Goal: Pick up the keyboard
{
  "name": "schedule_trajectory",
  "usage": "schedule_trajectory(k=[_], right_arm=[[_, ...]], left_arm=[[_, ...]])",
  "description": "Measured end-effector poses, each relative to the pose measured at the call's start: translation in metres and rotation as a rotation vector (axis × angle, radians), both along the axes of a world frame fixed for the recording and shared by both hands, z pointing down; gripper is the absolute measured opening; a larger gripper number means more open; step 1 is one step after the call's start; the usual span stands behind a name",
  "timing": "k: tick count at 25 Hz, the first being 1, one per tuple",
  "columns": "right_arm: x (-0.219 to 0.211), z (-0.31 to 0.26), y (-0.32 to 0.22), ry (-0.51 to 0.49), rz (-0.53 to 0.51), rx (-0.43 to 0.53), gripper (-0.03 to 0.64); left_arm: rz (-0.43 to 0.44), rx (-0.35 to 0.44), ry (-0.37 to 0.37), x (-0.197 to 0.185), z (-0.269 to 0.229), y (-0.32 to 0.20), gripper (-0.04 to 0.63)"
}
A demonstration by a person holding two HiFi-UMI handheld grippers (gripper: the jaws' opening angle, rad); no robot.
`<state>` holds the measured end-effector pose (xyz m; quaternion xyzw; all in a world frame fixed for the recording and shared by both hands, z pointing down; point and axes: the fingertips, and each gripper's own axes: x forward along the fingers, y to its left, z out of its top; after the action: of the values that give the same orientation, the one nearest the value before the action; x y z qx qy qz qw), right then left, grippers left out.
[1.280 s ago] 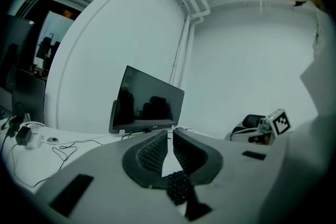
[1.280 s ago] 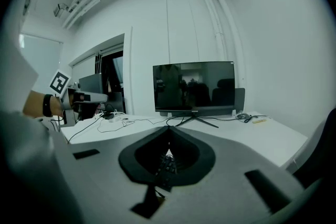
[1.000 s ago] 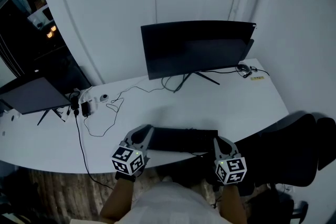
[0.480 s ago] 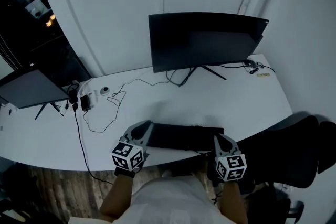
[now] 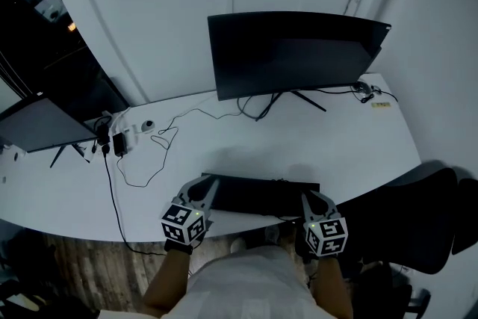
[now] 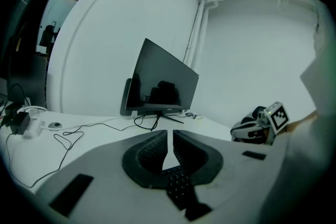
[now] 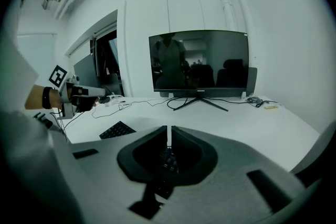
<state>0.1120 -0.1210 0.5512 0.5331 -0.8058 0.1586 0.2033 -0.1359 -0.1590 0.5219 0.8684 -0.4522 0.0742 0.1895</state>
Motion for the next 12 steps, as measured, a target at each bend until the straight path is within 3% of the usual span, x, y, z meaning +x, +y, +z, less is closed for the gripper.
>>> schedule_trajectory(k=[12], right_arm=[[0.011, 0.053, -0.002, 0.009, -0.047, -0.135, 0.048]], left_arm=[[-0.005, -0.162, -0.103, 0.007, 0.064, 0.008, 0.031]])
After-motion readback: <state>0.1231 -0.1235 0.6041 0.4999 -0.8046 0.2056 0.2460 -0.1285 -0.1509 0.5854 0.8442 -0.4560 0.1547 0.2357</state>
